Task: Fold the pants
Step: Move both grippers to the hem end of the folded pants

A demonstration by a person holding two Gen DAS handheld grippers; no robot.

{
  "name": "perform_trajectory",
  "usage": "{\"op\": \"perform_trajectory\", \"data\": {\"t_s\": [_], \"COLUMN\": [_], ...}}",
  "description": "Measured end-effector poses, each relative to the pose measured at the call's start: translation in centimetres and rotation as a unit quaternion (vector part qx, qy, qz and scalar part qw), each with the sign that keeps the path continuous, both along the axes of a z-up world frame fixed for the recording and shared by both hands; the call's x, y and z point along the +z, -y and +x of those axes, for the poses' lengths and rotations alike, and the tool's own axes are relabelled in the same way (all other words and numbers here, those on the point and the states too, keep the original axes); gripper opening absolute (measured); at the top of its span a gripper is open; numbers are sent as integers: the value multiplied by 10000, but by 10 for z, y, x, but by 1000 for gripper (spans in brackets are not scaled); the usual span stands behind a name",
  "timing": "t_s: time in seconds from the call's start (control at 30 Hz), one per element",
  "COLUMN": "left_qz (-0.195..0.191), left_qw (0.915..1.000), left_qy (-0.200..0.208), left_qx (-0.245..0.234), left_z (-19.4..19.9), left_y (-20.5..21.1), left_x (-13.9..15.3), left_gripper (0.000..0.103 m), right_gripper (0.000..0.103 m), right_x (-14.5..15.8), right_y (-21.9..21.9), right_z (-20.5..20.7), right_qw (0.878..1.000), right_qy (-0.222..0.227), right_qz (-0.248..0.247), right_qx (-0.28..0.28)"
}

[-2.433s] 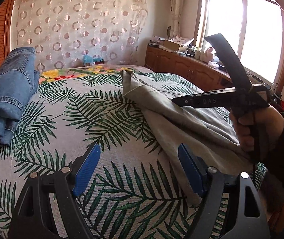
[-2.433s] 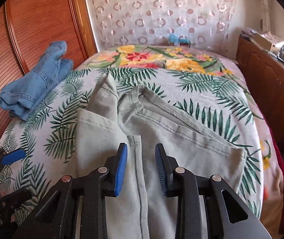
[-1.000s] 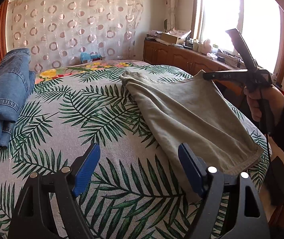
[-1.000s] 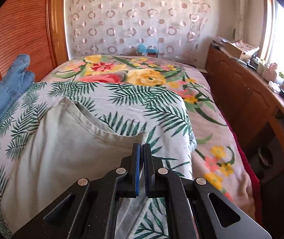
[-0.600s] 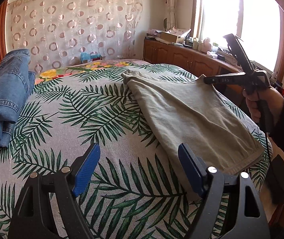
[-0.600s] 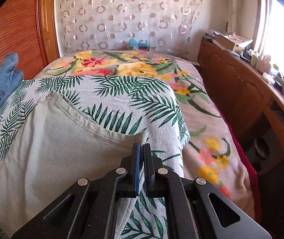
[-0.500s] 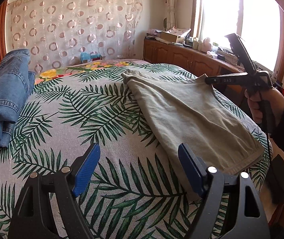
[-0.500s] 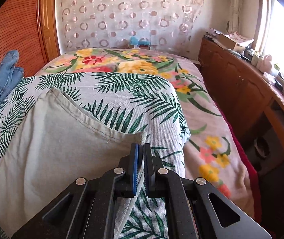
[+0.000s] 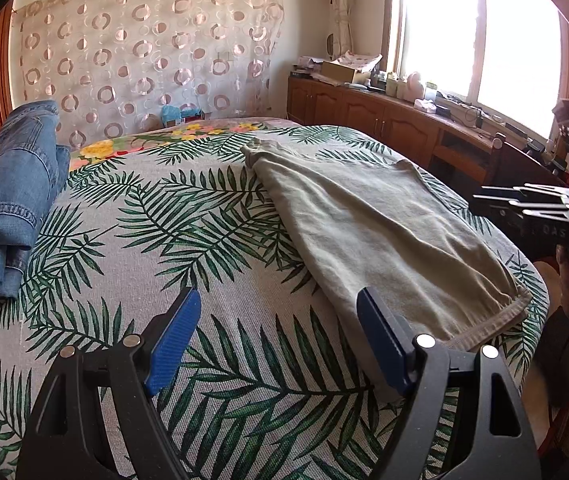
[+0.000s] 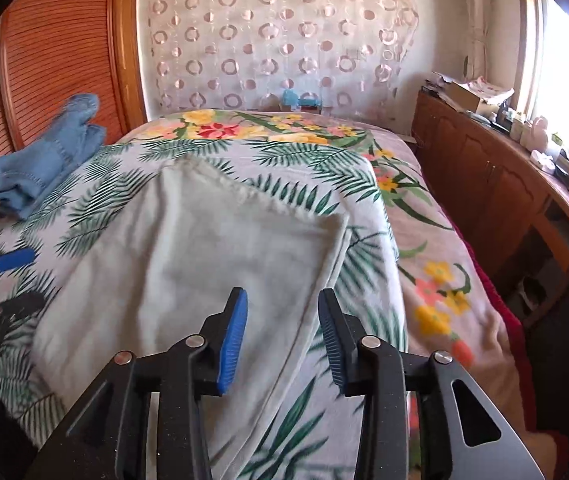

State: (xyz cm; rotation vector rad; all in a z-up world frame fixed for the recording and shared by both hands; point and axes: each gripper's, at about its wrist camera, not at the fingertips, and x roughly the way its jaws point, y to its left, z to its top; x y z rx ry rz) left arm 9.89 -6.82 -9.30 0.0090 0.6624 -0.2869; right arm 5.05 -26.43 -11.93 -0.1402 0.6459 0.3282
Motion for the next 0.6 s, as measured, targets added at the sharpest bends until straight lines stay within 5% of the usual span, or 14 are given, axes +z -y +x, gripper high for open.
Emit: {"op": "perform_trajectory", "data": {"t_s": [0.6], "left_qz": [-37], "left_qw": [9981], "left_qy": [-393], "left_qx": [-475], "left_z": [-19], "left_y": [-14], "left_x": [9], "left_gripper": [81], "right_gripper": [40], "right_x": [-13], "right_y": [22], "right_z": [-86], "right_qw": [9991], "right_qy": [-187], "right_qz": [324], "right_qx": [-205]}}
